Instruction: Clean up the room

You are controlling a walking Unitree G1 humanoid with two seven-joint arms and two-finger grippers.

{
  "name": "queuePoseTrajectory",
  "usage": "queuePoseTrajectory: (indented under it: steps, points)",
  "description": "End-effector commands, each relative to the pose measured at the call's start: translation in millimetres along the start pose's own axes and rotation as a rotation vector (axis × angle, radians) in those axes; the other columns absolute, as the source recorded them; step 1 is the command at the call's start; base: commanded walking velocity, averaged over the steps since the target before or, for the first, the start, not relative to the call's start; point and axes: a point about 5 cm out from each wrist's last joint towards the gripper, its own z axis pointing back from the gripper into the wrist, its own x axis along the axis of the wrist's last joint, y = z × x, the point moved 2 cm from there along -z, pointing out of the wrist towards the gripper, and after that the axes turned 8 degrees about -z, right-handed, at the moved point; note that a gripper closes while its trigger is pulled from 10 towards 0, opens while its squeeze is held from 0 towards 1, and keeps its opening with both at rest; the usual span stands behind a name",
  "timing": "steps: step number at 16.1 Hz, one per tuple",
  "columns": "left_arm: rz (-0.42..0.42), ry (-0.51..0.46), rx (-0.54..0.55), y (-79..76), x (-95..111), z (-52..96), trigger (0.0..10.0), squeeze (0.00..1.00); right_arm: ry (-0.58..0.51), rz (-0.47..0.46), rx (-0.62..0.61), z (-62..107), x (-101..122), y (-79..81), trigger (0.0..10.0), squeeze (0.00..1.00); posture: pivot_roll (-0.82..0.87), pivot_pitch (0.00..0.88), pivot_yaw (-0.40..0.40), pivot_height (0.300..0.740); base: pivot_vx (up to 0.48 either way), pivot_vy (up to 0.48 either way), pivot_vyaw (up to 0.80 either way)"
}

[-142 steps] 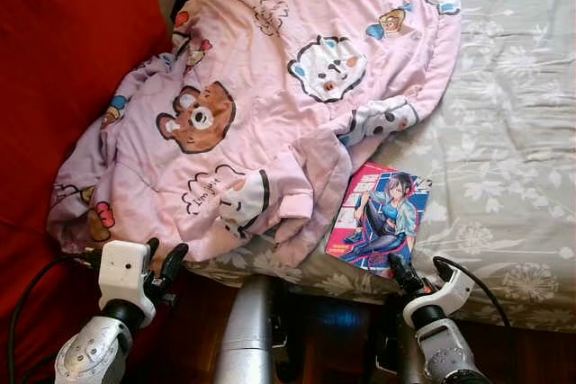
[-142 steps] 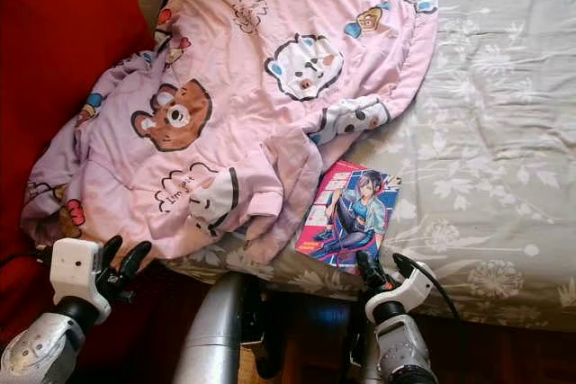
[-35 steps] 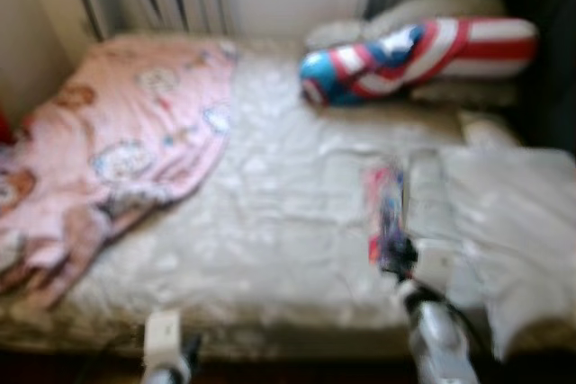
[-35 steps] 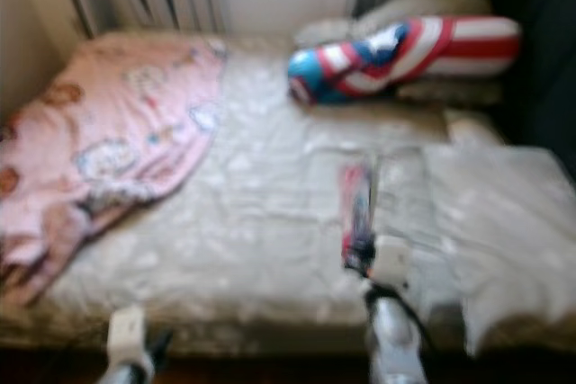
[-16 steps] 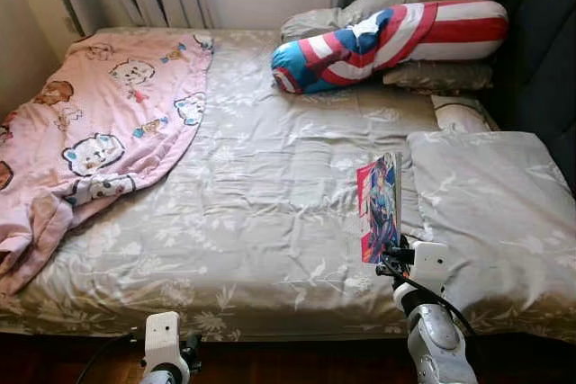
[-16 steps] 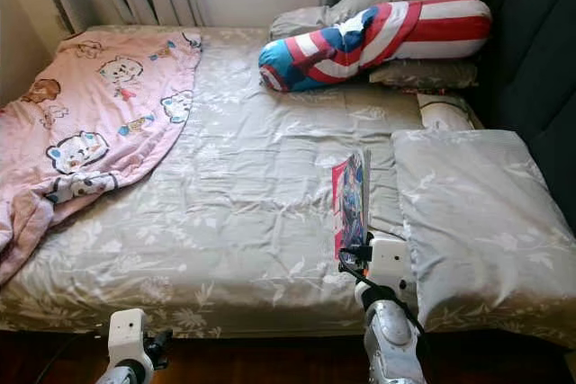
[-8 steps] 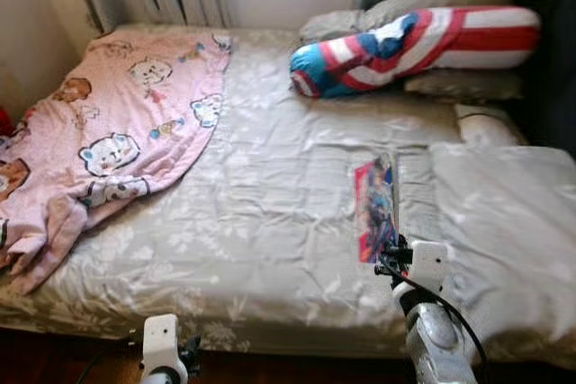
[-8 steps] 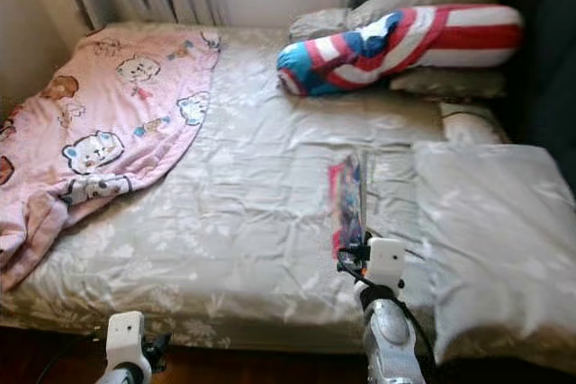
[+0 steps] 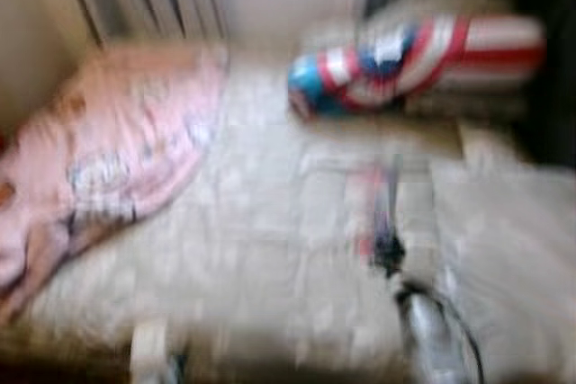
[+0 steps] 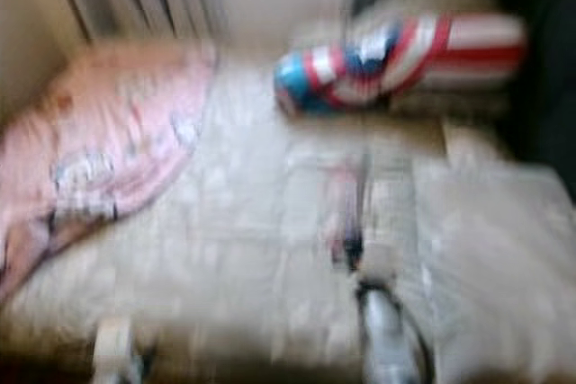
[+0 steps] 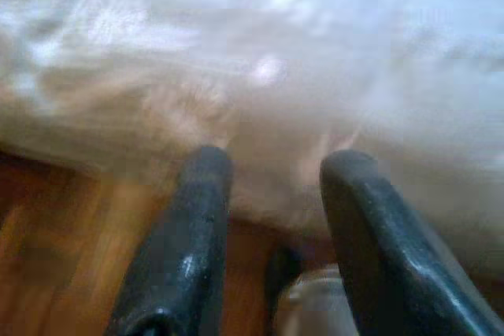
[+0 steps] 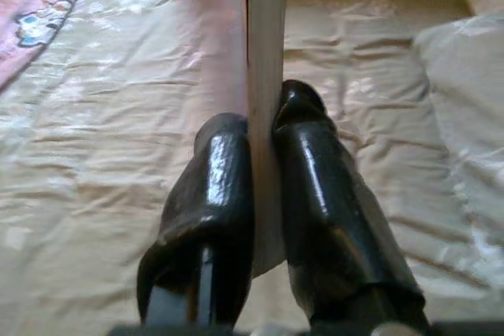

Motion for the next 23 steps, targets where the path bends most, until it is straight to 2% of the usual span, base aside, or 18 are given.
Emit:
queuePoseTrajectory:
  steps: [1, 5, 8, 9, 12, 16, 23]
  points:
    - [0.0, 0.037, -0.004, -0.9, -13, 5.1, 10.0, 0.0, -0.03, -0.002, 0.0, 0.5, 5, -0.2, 10.0, 0.0, 0.03, 0.098, -0.014, 0.74, 0.0, 0.0, 0.0]
    - [0.011, -0.018, -0.003, 0.1, -3, 2.7, 10.0, 0.0, -0.029, -0.003, -0.004, 0.8, 4, -0.6, 10.0, 0.0, 0.03, 0.103, -0.015, 0.74, 0.0, 0.0, 0.0]
    - [0.013, -0.128, -0.002, 4.4, 22, -2.4, 10.0, 0.0, -0.022, -0.005, -0.004, 1.1, 2, -0.6, 10.0, 0.0, 0.03, 0.108, -0.015, 0.74, 0.0, 0.0, 0.0]
    - [-0.017, -0.18, -0.015, 4.6, 33, -3.2, 10.0, 0.0, -0.02, -0.006, -0.002, 1.0, 2, 0.4, 10.0, 0.0, 0.03, 0.11, -0.013, 0.74, 0.0, 0.0, 0.0]
    - [-0.002, -0.274, -0.007, 9.1, 50, -2.6, 10.0, 0.0, -0.022, -0.009, -0.002, 0.7, 3, 1.1, 10.0, 0.0, 0.03, 0.112, -0.012, 0.74, 0.0, 0.0, 0.0]
    - [0.004, -0.382, -0.019, 6.0, 66, 1.7, 10.0, 0.0, -0.023, -0.011, -0.001, 0.9, 3, -1.3, 10.0, 0.0, 0.04, 0.112, -0.015, 0.74, 0.0, 0.0, 0.0]
    - [0.003, -0.36, -0.063, -2.8, 62, 1.4, 10.0, 0.0, -0.028, -0.014, -0.003, 0.6, 4, -1.6, 10.0, 0.0, 0.03, 0.113, -0.013, 0.74, 0.078, 0.0, 0.0]
